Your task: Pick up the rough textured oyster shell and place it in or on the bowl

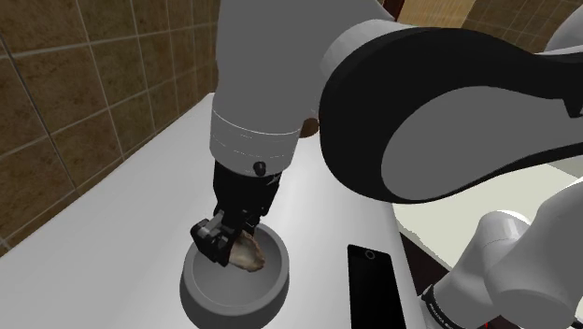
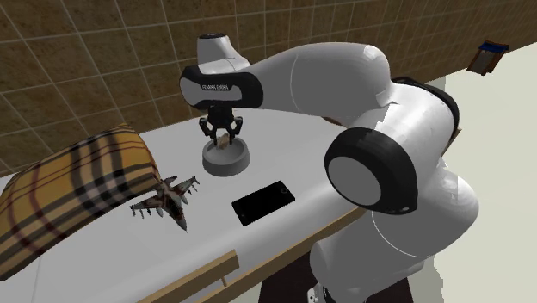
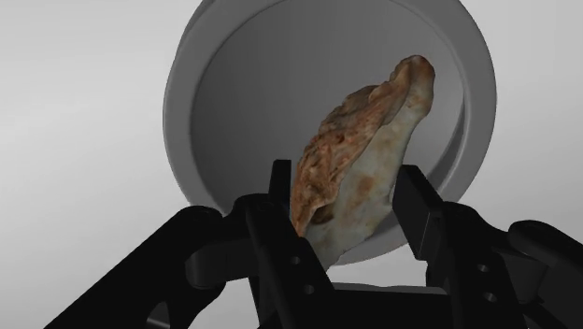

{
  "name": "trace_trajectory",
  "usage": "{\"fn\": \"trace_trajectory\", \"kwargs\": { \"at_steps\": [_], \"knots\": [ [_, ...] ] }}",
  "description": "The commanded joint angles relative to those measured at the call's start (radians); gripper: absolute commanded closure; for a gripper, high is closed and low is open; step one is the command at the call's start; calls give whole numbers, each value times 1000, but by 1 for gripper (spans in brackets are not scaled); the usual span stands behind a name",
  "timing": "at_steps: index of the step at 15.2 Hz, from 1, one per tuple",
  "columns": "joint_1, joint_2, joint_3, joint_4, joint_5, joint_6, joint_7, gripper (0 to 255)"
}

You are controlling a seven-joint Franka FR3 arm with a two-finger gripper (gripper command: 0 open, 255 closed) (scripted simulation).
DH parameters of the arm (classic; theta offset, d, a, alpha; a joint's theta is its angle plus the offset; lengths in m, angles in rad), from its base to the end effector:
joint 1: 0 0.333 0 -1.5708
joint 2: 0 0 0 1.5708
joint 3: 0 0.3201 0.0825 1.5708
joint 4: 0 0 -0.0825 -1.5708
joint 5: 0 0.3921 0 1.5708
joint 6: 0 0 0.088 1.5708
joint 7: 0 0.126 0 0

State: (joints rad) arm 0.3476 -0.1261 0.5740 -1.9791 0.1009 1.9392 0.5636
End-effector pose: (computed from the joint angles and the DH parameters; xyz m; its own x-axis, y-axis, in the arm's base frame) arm 0.3140 0.4439 0.5016 0.9477 0.3164 0.0414 0.3184 -0.9461 -0.0593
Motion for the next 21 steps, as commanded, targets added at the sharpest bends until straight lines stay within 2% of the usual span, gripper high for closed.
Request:
{"fn": "trace_trajectory", "kwargs": {
  "at_steps": [1, 10, 11, 16, 20, 21],
  "knots": [
    [1, 4, 2, -24, -1, 28, 1, 255],
    [1, 6, 3, -36, -2, 42, 2, 255],
    [1, 6, 3, -36, -2, 42, 2, 0],
    [1, 6, 3, -36, -2, 42, 2, 0],
    [-3, -19, -9, 68, 8, -84, -6, 0],
    [-3, -19, -9, 68, 8, -84, -6, 0]
  ]
}}
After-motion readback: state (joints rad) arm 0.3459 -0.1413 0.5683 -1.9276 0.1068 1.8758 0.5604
